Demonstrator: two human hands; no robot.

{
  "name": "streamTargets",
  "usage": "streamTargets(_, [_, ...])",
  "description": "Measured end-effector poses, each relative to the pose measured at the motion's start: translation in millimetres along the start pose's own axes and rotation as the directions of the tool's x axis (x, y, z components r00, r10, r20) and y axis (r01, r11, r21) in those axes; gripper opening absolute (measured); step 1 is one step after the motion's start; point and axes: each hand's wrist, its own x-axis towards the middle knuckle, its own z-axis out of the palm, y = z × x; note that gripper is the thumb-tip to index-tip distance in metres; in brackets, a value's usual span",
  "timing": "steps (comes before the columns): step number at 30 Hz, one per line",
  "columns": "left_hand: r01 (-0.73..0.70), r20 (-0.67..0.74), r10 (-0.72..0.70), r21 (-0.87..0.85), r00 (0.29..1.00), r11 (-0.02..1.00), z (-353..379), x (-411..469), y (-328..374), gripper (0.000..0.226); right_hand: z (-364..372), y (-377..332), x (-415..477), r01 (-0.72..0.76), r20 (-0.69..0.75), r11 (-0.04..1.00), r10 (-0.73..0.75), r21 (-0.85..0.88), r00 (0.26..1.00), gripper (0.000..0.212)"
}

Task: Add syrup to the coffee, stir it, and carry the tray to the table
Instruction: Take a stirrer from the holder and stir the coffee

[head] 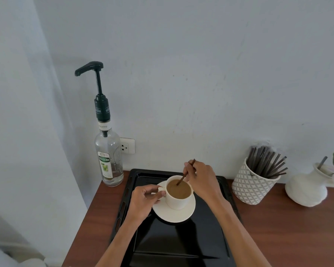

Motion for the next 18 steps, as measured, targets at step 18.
streamTargets(18, [0.008, -0.023, -0.007, 0.019, 1.0, 1.0, 0, 1, -3, 0.02, -9, 17, -8, -0.011, -0.072, 0.995, 0.004, -0.097, 0.997, 0.04])
